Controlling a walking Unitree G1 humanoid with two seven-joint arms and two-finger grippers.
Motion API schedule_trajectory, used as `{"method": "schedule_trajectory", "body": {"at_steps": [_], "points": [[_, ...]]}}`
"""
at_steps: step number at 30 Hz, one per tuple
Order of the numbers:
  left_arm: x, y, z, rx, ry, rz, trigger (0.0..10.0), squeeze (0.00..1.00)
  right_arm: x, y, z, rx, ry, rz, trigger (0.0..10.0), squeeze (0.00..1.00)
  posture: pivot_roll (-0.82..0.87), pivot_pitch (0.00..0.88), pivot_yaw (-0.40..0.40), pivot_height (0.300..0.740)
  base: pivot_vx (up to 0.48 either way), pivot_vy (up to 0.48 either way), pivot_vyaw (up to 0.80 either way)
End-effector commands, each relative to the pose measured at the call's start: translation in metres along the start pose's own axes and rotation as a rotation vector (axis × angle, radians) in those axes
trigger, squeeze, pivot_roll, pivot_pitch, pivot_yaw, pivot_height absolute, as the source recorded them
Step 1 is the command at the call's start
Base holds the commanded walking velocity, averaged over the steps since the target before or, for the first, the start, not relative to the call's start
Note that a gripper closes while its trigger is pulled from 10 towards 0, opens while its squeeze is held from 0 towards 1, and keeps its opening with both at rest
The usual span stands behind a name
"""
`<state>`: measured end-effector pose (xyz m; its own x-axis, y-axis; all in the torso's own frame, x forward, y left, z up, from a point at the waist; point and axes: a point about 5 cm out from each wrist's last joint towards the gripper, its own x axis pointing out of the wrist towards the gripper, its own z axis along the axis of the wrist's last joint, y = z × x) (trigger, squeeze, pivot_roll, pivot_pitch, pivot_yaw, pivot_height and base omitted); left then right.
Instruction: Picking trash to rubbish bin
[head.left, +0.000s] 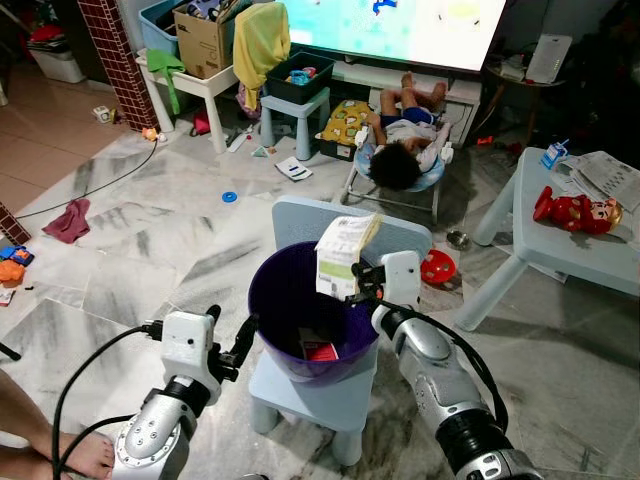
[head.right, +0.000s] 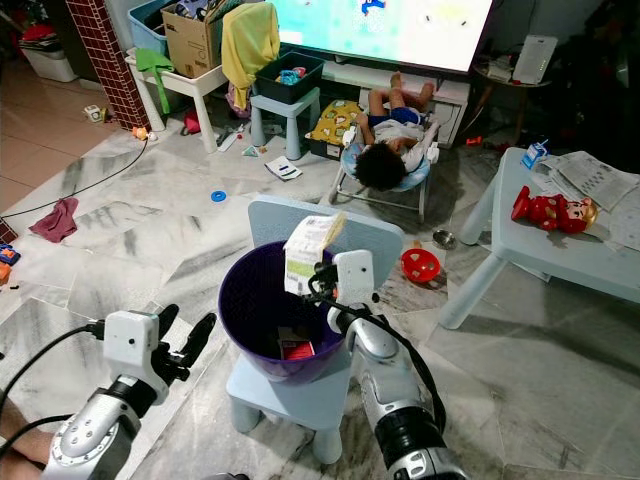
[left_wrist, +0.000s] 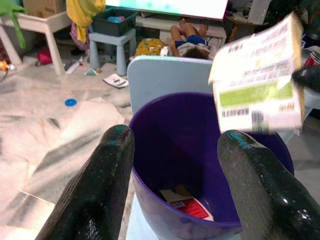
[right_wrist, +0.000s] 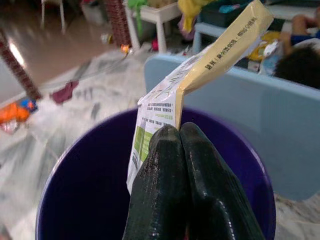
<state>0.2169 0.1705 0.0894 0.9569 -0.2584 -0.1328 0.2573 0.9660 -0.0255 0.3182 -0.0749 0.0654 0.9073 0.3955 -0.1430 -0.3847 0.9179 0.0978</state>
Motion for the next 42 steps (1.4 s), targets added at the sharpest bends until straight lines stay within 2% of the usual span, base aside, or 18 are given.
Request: {"method": "schedule_trajectory", "body": {"at_steps": [1, 3, 4, 5, 6, 13, 18, 21, 23, 27, 28, 31, 35, 38, 39, 40, 41, 42], "points": [[-0.003, -0.002, 0.000, 0.007, 0.022, -0.020, 10.0, 1.00, 0.000, 0.001, -0.008, -0.024, 0.020, 0.012, 0.0, 0.00, 0.17, 0.097, -0.025, 0.740, 0.000, 0.000, 0.00], [-0.002, -0.004, -0.001, -0.002, 0.038, -0.048, 10.0, 1.00, 0.001, 0.002, -0.010, -0.023, 0.026, 0.012, 0.0, 0.00, 0.18, 0.094, -0.013, 0.740, 0.000, 0.000, 0.00], [-0.002, -0.004, 0.000, -0.005, 0.041, -0.055, 10.0, 1.00, 0.001, 0.002, -0.010, -0.025, 0.025, 0.010, 4.1, 0.42, 0.18, 0.092, -0.006, 0.740, 0.000, 0.000, 0.00], [-0.002, -0.005, 0.000, -0.004, 0.044, -0.061, 10.0, 1.00, 0.002, 0.002, -0.010, -0.026, 0.020, 0.003, 8.2, 1.00, 0.18, 0.092, -0.006, 0.740, 0.000, 0.000, 0.00], [-0.001, -0.006, 0.001, 0.005, 0.047, -0.073, 10.0, 1.00, 0.003, 0.003, -0.009, -0.021, 0.014, 0.002, 10.0, 1.00, 0.18, 0.091, -0.001, 0.740, 0.000, 0.000, 0.00], [0.001, -0.001, 0.004, 0.020, 0.057, -0.081, 10.0, 1.00, 0.006, 0.009, -0.009, -0.017, -0.010, 0.018, 10.0, 1.00, 0.19, 0.087, 0.007, 0.740, 0.000, 0.000, 0.00], [0.003, -0.002, 0.006, 0.023, 0.052, -0.083, 10.0, 1.00, 0.005, 0.006, -0.008, -0.022, -0.024, 0.009, 10.0, 1.00, 0.18, 0.086, 0.006, 0.740, 0.000, 0.000, 0.00], [0.010, -0.003, 0.012, 0.028, 0.024, -0.072, 10.0, 1.00, 0.006, -0.002, 0.006, -0.030, -0.100, -0.024, 10.0, 1.00, 0.17, 0.085, 0.004, 0.740, 0.000, 0.000, 0.00], [0.019, -0.003, 0.022, 0.027, -0.023, -0.043, 10.0, 1.00, 0.004, -0.011, 0.023, -0.035, -0.185, -0.054, 10.0, 1.00, 0.15, 0.080, 0.000, 0.740, 0.000, 0.000, 0.00], [0.028, -0.002, 0.032, 0.028, -0.065, -0.018, 10.0, 1.00, -0.001, -0.019, 0.040, -0.050, -0.262, -0.078, 10.0, 1.00, 0.11, 0.077, -0.001, 0.740, 0.000, 0.000, 0.00], [0.035, -0.004, 0.040, -0.031, -0.096, 0.004, 10.0, 1.00, -0.006, -0.026, 0.055, -0.060, -0.321, -0.107, 10.0, 1.00, 0.11, 0.076, -0.004, 0.740, 0.000, 0.000, 0.00], [0.045, -0.008, 0.050, -0.062, -0.133, 0.009, 10.0, 1.00, -0.016, -0.033, 0.074, -0.106, -0.390, -0.136, 10.0, 1.00, 0.07, 0.069, -0.007, 0.740, 0.000, 0.000, 0.00], [0.052, -0.012, 0.055, -0.055, -0.153, 0.014, 10.0, 1.00, -0.026, -0.039, 0.088, -0.125, -0.428, -0.167, 10.0, 1.00, 0.05, 0.061, -0.009, 0.740, 0.000, 0.000, 0.00], [0.059, -0.015, 0.057, -0.086, -0.146, 0.027, 10.0, 1.00, -0.035, -0.047, 0.098, -0.123, -0.439, -0.205, 10.0, 1.00, 0.03, 0.055, -0.009, 0.740, 0.000, 0.000, 0.00], [0.061, -0.016, 0.058, -0.094, -0.145, 0.027, 10.0, 0.86, -0.037, -0.049, 0.099, -0.123, -0.431, -0.218, 10.0, 1.00, 0.02, 0.055, -0.009, 0.740, 0.000, 0.000, 0.00], [0.062, -0.016, 0.058, -0.099, -0.145, 0.027, 10.0, 0.86, -0.038, -0.051, 0.099, -0.123, -0.425, -0.226, 10.0, 1.00, 0.02, 0.055, -0.009, 0.740, 0.000, 0.000, 0.00], [0.062, -0.016, 0.058, -0.101, -0.143, 0.025, 10.0, 0.45, -0.039, -0.053, 0.099, -0.123, -0.420, -0.235, 10.0, 1.00, 0.02, 0.054, -0.008, 0.740, 0.000, 0.000, -0.47], [0.064, -0.017, 0.058, -0.105, -0.140, 0.023, 10.0, 0.00, -0.041, -0.055, 0.100, -0.116, -0.411, -0.246, 10.0, 1.00, 0.02, 0.051, -0.009, 0.740, 0.000, 0.000, -0.80]]}}
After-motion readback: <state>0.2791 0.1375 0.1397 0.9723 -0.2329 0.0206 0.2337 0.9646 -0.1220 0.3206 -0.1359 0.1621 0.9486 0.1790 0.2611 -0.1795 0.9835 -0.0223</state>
